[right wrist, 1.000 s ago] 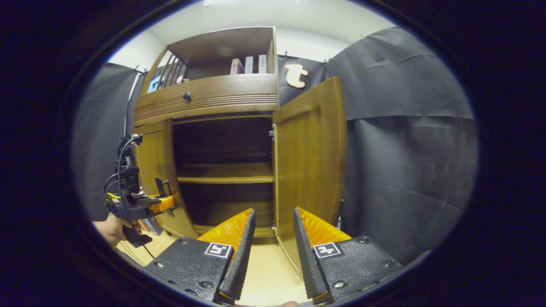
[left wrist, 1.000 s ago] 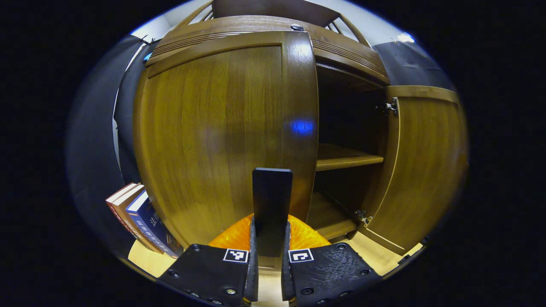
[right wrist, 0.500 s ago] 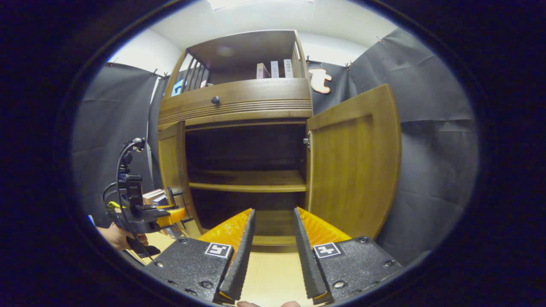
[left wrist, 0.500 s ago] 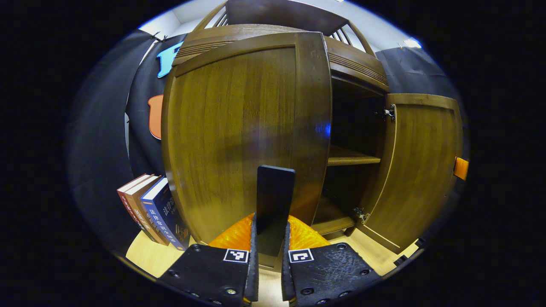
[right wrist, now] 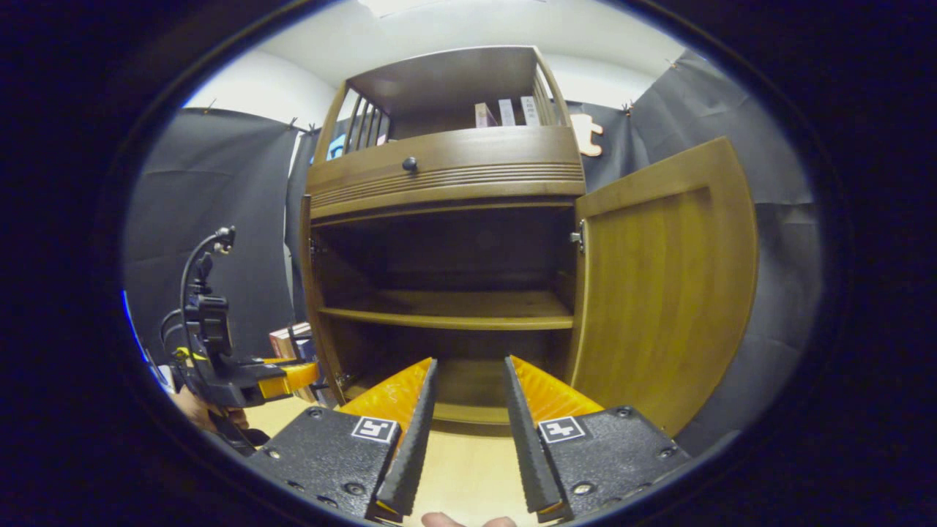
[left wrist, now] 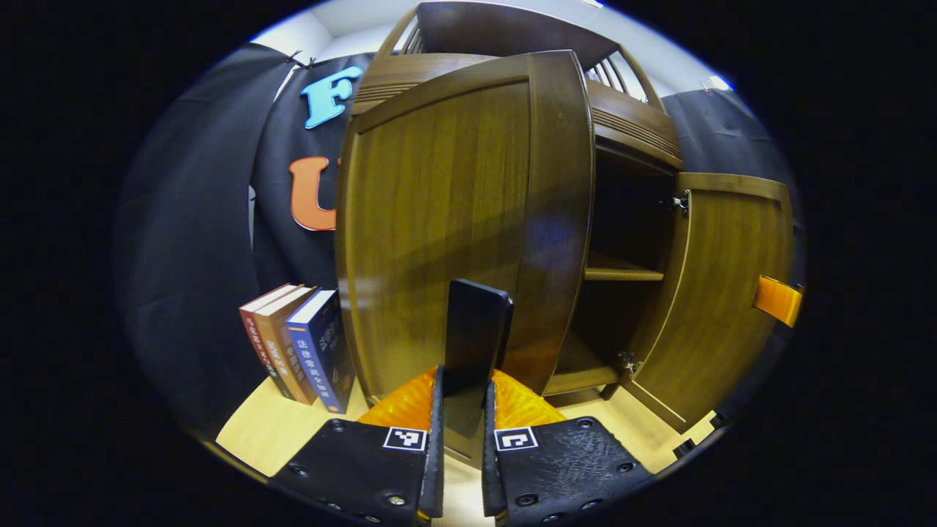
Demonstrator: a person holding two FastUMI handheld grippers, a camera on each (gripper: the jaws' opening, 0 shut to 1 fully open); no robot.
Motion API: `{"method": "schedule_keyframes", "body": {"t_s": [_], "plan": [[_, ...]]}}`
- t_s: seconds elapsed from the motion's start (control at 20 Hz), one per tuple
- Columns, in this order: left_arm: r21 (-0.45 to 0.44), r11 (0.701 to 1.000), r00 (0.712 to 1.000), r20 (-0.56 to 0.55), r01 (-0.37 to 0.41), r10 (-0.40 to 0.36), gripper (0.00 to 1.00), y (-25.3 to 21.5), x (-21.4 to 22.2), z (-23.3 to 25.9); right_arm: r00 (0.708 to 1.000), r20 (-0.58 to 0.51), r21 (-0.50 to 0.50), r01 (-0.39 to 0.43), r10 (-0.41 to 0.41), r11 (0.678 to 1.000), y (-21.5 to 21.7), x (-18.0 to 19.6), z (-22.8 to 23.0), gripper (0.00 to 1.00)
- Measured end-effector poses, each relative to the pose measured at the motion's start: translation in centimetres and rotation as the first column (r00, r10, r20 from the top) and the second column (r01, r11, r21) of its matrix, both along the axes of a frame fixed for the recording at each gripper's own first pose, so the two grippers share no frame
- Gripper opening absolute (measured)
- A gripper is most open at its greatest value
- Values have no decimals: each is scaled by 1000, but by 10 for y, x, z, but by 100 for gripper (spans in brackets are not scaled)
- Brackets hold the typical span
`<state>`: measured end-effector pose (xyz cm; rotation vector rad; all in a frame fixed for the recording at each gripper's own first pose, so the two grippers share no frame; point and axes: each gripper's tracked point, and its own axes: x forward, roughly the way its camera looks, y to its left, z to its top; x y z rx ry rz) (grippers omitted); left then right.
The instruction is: Open the right door of the double-door shoe cabinet with the right hand, and open the left door with the left hand.
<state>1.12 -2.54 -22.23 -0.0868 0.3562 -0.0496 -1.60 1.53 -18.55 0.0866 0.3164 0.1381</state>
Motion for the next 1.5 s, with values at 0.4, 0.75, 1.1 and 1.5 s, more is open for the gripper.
{"method": "schedule_keyframes", "body": {"t_s": [0.4,0.75,1.1,1.5], "plan": [[32,995,995,3,-99,99,19,43,-30,2,999,-49,-3,-23,23,1000,16,7,-15,61],[6,990,990,5,-142,142,19,73,-44,2,996,-60,-16,-60,59,998,35,10,-20,63],[68,982,984,13,-176,176,19,107,-62,5,995,-80,-15,-63,62,998,49,14,-29,63],[79,976,979,33,-204,202,12,146,-69,8,992,-96,-20,-85,83,996,73,17,-34,61]]}}
